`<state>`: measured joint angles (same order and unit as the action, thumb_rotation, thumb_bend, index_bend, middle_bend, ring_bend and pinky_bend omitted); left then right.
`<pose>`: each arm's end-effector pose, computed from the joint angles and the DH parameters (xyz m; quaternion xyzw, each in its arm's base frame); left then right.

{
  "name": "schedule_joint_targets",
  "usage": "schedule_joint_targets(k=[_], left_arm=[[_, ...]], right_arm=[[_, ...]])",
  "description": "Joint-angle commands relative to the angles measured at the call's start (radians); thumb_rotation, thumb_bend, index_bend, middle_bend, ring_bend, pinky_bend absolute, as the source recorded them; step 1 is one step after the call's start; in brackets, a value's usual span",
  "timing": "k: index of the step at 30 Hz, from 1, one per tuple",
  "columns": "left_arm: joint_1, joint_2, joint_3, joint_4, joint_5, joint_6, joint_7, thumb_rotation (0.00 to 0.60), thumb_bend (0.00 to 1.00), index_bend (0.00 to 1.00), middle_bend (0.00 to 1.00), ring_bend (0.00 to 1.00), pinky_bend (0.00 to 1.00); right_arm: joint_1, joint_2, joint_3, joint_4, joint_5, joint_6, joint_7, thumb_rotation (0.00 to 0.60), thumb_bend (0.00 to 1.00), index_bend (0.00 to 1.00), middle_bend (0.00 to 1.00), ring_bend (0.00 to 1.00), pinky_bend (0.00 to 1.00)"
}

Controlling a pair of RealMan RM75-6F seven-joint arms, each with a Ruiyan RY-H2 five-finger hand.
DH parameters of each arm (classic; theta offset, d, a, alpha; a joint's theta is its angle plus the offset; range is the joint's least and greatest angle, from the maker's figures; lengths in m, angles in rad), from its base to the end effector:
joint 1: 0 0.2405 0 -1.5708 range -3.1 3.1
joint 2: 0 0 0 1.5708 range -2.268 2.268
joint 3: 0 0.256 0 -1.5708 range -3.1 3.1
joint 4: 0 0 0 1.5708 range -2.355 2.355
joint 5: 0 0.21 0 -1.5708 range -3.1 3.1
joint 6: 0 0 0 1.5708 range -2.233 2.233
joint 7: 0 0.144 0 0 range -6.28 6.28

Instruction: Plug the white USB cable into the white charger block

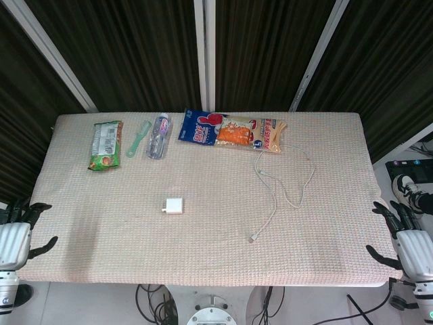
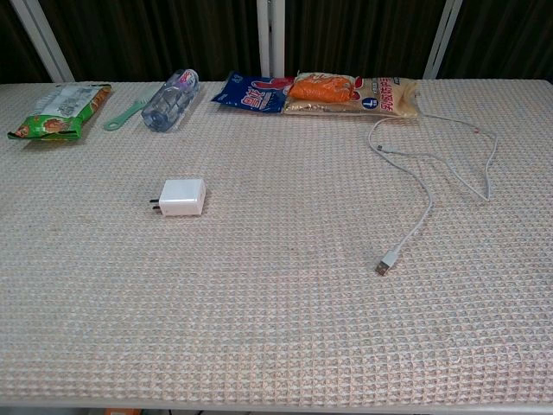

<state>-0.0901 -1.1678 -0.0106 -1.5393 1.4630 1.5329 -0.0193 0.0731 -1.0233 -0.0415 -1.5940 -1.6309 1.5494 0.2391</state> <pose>-0.3252 0.1753 0.1534 -0.5817 -0.3890 -0.3854 0.6014 -0.3101 -0.1578 0.1800 0.6088 -0.4139 0.4308 0.5220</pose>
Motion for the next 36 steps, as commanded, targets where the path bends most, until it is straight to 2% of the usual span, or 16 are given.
schedule_joint_targets(k=[1, 9, 14, 20, 27, 31, 36], left_arm=[[0.01, -0.005, -0.003, 0.002, -0.006, 0.01, 0.013, 0.6, 0.18, 0.25, 0.22, 0.04, 0.0], [0.023, 0.015, 0.005, 0.011, -0.002, -0.001, 0.047, 0.6, 0.18, 0.25, 0.22, 0.04, 0.0], [0.022, 0.029, 0.004, -0.006, -0.001, -0.016, 0.043, 0.6, 0.18, 0.25, 0.22, 0.04, 0.0], [0.022, 0.018, 0.003, -0.011, 0.012, -0.02, 0.034, 0.6, 0.18, 0.25, 0.22, 0.04, 0.0], [0.021, 0.014, 0.008, -0.018, 0.019, -0.037, 0.041, 0.6, 0.18, 0.25, 0.22, 0.04, 0.0], [0.025, 0.012, 0.008, -0.017, 0.018, -0.037, 0.039, 0.6, 0.18, 0.25, 0.22, 0.04, 0.0], [0.03, 0.01, 0.006, -0.011, 0.011, -0.039, 0.029, 0.6, 0.18, 0.25, 0.22, 0.04, 0.0]], right_arm=[[0.033, 0.017, 0.008, -0.017, -0.03, -0.032, -0.008, 0.6, 0.13, 0.09, 0.21, 0.02, 0.0], [0.062, 0.02, 0.014, -0.044, -0.051, -0.071, -0.062, 0.6, 0.13, 0.09, 0.21, 0.02, 0.0], [0.094, -0.003, 0.007, -0.045, -0.114, -0.095, -0.085, 0.6, 0.15, 0.09, 0.21, 0.02, 0.0], [0.213, -0.057, -0.021, -0.081, -0.187, -0.298, -0.157, 0.6, 0.24, 0.07, 0.24, 0.02, 0.0], [0.36, -0.171, -0.021, -0.103, -0.189, -0.549, -0.225, 0.6, 0.33, 0.02, 0.27, 0.02, 0.0], [0.409, -0.245, -0.01, -0.069, -0.161, -0.625, -0.259, 0.6, 0.35, 0.0, 0.28, 0.01, 0.0], [0.439, -0.298, 0.0, -0.043, -0.133, -0.65, -0.268, 0.6, 0.35, 0.0, 0.28, 0.01, 0.0]])
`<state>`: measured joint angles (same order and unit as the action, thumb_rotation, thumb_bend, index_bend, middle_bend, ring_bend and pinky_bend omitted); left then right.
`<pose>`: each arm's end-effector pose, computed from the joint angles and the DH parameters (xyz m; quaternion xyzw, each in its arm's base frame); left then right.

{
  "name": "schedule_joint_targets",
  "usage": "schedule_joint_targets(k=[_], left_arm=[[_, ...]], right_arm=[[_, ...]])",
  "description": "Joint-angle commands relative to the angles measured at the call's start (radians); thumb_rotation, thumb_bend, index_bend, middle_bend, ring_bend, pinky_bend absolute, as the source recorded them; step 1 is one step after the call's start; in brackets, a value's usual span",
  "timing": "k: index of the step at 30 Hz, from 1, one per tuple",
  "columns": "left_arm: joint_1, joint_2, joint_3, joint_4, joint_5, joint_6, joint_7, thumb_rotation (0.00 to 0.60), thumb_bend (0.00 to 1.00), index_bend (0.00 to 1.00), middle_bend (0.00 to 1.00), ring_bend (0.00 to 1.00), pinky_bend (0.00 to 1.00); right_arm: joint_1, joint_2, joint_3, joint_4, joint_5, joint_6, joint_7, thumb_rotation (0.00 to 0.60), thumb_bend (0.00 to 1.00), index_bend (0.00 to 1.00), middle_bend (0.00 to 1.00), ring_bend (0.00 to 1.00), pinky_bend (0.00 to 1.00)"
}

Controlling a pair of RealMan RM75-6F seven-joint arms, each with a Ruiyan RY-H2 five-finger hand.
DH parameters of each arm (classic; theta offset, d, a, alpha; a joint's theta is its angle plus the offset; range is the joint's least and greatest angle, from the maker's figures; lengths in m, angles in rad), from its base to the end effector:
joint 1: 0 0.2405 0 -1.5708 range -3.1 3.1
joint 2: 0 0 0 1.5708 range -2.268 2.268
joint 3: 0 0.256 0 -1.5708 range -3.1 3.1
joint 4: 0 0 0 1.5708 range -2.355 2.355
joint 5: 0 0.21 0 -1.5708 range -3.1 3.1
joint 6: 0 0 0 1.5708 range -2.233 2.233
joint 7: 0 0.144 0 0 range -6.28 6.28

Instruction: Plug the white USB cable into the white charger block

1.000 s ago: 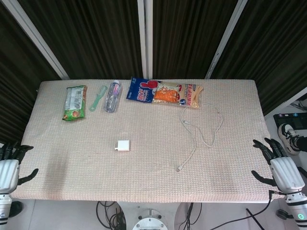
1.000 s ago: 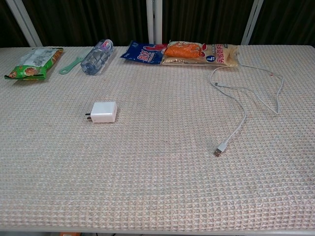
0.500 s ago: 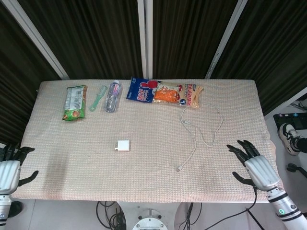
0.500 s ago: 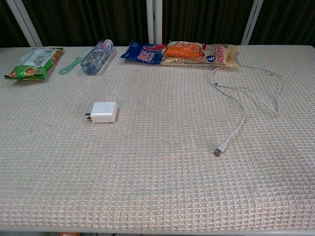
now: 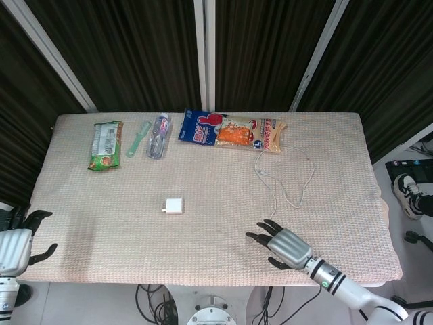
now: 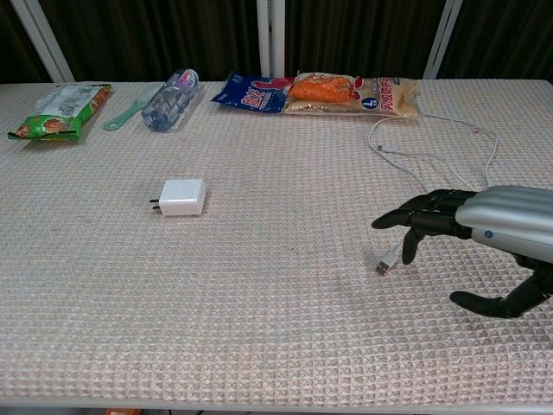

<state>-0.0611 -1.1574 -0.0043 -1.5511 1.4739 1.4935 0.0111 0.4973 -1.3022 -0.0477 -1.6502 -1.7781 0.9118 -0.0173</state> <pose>-0.3302 0.1643 0.1490 -0.5938 -0.4004 -0.3563 0.6002 -0.2008 -0.2196 0.0064 0.8457 -0.3439 0.3273 0.2438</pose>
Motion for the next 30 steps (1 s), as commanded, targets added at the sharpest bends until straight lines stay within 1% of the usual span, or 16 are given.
schedule_joint_targets(k=[1, 5, 18, 23, 30], left_arm=[[0.002, -0.001, 0.0, 0.002, 0.002, 0.001, -0.002, 0.6, 0.18, 0.25, 0.22, 0.04, 0.0], [0.006, -0.004, 0.0, 0.006, 0.004, 0.003, -0.008, 0.6, 0.18, 0.25, 0.22, 0.04, 0.0], [0.004, -0.01, -0.003, 0.01, 0.002, -0.012, -0.011, 0.6, 0.18, 0.25, 0.22, 0.04, 0.0], [0.006, -0.013, -0.002, 0.011, 0.003, -0.015, -0.011, 0.6, 0.18, 0.25, 0.22, 0.04, 0.0], [0.006, -0.015, -0.005, 0.015, -0.001, -0.02, -0.013, 0.6, 0.18, 0.25, 0.22, 0.04, 0.0]], right_arm=[[0.017, -0.024, 0.007, 0.015, 0.018, -0.012, -0.015, 0.6, 0.35, 0.0, 0.28, 0.01, 0.0], [0.023, -0.029, 0.007, 0.017, 0.037, -0.003, -0.031, 0.6, 0.35, 0.0, 0.28, 0.01, 0.0], [0.049, -0.048, 0.003, 0.029, 0.103, -0.023, -0.069, 0.6, 0.35, 0.0, 0.29, 0.01, 0.0], [0.056, -0.06, -0.006, 0.038, 0.124, -0.035, -0.076, 0.6, 0.35, 0.0, 0.29, 0.01, 0.0], [0.056, -0.062, -0.018, 0.038, 0.132, -0.022, -0.076, 0.6, 0.35, 0.0, 0.29, 0.01, 0.0]])
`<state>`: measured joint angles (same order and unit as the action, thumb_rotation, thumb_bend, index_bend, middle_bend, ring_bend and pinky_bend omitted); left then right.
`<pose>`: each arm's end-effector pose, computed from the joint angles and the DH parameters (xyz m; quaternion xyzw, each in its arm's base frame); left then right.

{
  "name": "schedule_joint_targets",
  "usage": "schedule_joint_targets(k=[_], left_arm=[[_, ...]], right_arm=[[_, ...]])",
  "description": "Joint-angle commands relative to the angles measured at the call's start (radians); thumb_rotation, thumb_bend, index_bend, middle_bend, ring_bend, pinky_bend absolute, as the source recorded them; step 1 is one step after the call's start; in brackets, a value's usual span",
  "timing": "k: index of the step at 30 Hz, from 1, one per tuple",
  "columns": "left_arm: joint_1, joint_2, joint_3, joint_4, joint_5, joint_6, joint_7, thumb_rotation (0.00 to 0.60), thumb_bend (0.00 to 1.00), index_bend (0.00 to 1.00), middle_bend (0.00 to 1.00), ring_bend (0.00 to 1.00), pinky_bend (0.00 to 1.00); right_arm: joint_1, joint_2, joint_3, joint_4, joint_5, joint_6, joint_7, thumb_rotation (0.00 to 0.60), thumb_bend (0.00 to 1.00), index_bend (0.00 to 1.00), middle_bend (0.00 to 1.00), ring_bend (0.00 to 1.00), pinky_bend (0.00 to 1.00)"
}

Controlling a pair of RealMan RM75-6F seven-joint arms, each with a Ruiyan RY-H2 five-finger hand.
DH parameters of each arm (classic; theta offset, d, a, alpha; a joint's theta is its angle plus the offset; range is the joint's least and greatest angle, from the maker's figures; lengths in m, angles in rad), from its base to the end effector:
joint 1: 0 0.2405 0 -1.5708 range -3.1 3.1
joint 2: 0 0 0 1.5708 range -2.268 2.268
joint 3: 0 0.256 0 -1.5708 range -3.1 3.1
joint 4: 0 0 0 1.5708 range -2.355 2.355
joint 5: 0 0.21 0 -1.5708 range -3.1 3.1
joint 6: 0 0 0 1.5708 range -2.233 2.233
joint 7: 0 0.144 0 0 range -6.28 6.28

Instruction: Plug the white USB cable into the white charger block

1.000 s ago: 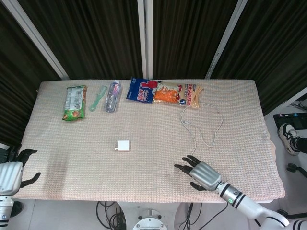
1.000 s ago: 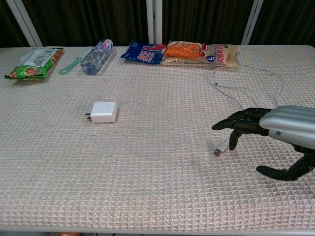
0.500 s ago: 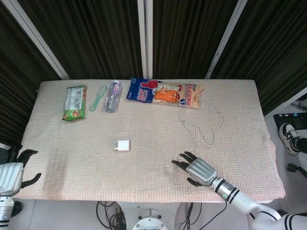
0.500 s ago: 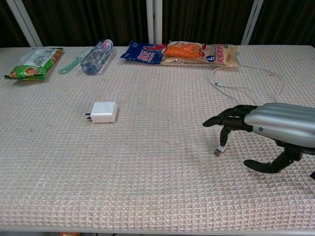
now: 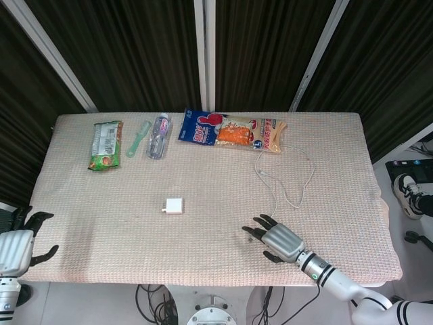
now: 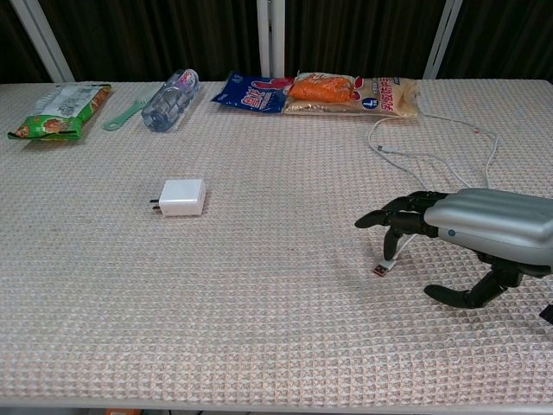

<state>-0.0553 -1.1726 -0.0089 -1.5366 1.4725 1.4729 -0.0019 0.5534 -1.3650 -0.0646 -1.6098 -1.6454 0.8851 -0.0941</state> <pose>-0.3336 0.1633 0.1434 -0.5921 -0.4114 -0.3538 0.5958 -0.2018 -0.2322 -0.0120 0.8479 -0.3491 0.3036 0.2590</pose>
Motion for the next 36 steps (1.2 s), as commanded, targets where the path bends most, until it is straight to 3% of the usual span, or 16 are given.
schedule_joint_targets(k=[1, 7, 11, 15, 21, 36], left_arm=[[0.0, 0.0, 0.0, 0.0, 0.001, 0.001, 0.0, 0.6, 0.18, 0.25, 0.22, 0.04, 0.0], [0.003, 0.006, -0.006, -0.002, 0.001, 0.008, -0.004, 0.6, 0.18, 0.25, 0.22, 0.04, 0.0], [0.001, 0.009, -0.005, -0.008, 0.006, 0.007, -0.001, 0.6, 0.18, 0.25, 0.22, 0.04, 0.0], [0.002, 0.009, -0.005, -0.014, 0.008, 0.008, 0.003, 0.6, 0.18, 0.25, 0.22, 0.04, 0.0], [0.006, 0.008, -0.002, -0.014, 0.001, 0.002, 0.002, 0.6, 0.18, 0.25, 0.21, 0.04, 0.0], [0.003, 0.003, -0.002, 0.005, 0.002, -0.01, -0.019, 0.6, 0.18, 0.25, 0.21, 0.04, 0.0]], right_arm=[[0.0, 0.002, -0.001, -0.005, -0.003, 0.011, 0.001, 0.6, 0.35, 0.0, 0.29, 0.01, 0.0], [0.0, 0.054, 0.022, -0.058, -0.025, 0.083, -0.034, 0.6, 0.33, 0.01, 0.29, 0.01, 0.0], [0.021, 0.097, 0.049, -0.087, -0.021, 0.073, -0.172, 0.6, 0.3, 0.23, 0.3, 0.02, 0.0], [0.04, 0.102, 0.06, -0.107, 0.008, 0.026, -0.329, 0.6, 0.29, 0.36, 0.31, 0.02, 0.0], [0.035, 0.026, 0.053, -0.047, 0.04, 0.02, -0.42, 0.6, 0.29, 0.41, 0.33, 0.02, 0.0], [-0.006, -0.147, 0.023, 0.125, -0.012, 0.136, -0.38, 0.6, 0.26, 0.44, 0.35, 0.04, 0.0]])
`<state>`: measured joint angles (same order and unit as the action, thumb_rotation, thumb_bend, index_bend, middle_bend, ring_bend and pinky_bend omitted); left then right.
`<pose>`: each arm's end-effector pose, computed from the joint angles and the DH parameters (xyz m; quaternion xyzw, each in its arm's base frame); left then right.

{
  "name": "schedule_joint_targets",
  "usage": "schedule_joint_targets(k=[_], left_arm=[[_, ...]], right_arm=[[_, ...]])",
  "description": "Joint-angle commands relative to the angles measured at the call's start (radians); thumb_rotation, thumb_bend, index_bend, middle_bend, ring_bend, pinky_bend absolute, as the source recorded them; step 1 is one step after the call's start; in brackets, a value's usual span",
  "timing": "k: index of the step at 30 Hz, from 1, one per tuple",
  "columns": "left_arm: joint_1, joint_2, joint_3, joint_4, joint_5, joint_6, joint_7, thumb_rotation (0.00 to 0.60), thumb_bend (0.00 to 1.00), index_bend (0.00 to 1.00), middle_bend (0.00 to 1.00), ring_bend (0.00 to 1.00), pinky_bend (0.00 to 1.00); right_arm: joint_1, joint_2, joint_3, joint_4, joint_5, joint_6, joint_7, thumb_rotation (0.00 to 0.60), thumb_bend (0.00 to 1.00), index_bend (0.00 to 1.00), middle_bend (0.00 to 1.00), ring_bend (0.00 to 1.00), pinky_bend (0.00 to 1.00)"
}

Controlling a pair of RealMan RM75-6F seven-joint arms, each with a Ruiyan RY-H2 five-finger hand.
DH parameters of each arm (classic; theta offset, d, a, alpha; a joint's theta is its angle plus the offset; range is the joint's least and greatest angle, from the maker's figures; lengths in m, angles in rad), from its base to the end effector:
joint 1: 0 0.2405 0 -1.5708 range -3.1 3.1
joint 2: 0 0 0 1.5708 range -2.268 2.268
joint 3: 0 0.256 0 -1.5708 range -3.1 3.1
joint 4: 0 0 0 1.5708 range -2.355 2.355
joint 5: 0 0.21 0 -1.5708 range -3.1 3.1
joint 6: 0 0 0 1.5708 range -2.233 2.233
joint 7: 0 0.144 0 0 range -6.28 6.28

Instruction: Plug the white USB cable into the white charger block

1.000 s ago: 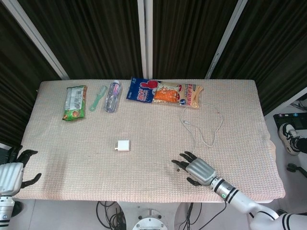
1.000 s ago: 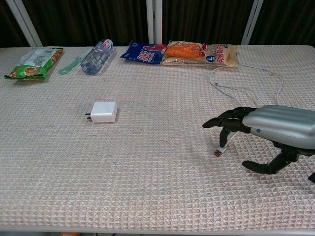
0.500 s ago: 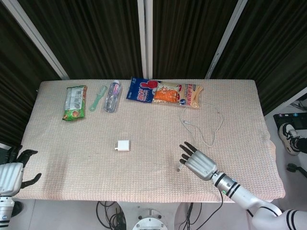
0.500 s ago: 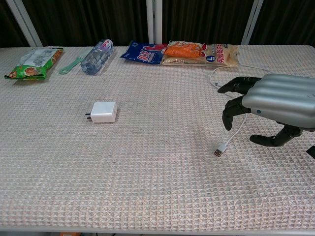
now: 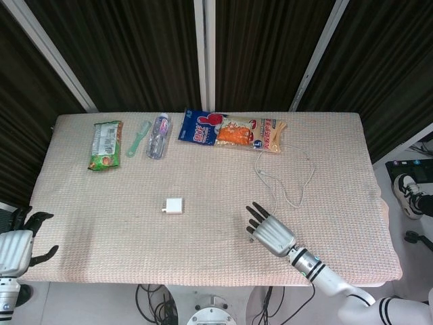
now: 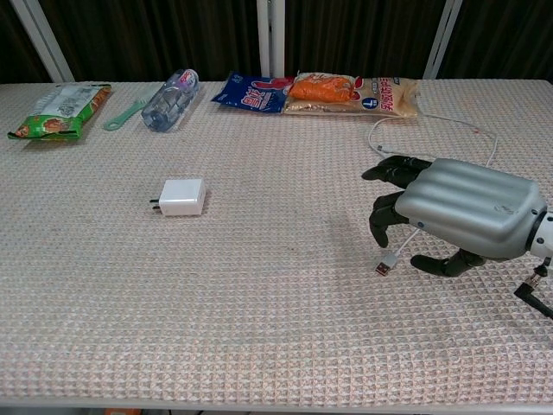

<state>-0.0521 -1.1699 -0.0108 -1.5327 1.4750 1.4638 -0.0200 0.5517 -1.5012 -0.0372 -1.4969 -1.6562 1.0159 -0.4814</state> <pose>-0.3353 0.1626 0.1436 -0.5908 -0.4174 -0.3547 0.5925 -0.1855 -0.2448 -0.0304 0.8685 -0.1649 0.3126 0.3476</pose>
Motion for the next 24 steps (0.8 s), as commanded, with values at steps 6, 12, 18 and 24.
schedule_joint_targets(k=[6, 12, 18, 24], left_arm=[[0.001, 0.0, 0.0, 0.005, 0.002, 0.0, -0.007, 0.6, 0.18, 0.25, 0.2, 0.04, 0.0], [0.0, -0.002, 0.0, 0.009, 0.001, -0.003, -0.012, 0.6, 0.18, 0.25, 0.2, 0.04, 0.0], [-0.001, -0.003, 0.0, 0.013, 0.001, -0.007, -0.017, 0.6, 0.18, 0.25, 0.2, 0.04, 0.0], [-0.001, -0.001, 0.001, 0.014, -0.002, -0.011, -0.019, 0.6, 0.18, 0.25, 0.2, 0.04, 0.0]], right_arm=[[-0.006, -0.032, -0.008, 0.03, 0.011, 0.0, 0.012, 0.6, 0.26, 0.46, 0.35, 0.04, 0.0], [-0.007, -0.034, -0.006, 0.024, 0.024, 0.0, 0.003, 0.6, 0.27, 0.46, 0.35, 0.04, 0.0], [-0.008, -0.038, -0.002, 0.022, 0.038, 0.001, -0.005, 0.6, 0.27, 0.46, 0.35, 0.05, 0.0], [-0.004, -0.044, 0.006, 0.016, 0.058, -0.009, -0.014, 0.6, 0.3, 0.47, 0.35, 0.05, 0.0]])
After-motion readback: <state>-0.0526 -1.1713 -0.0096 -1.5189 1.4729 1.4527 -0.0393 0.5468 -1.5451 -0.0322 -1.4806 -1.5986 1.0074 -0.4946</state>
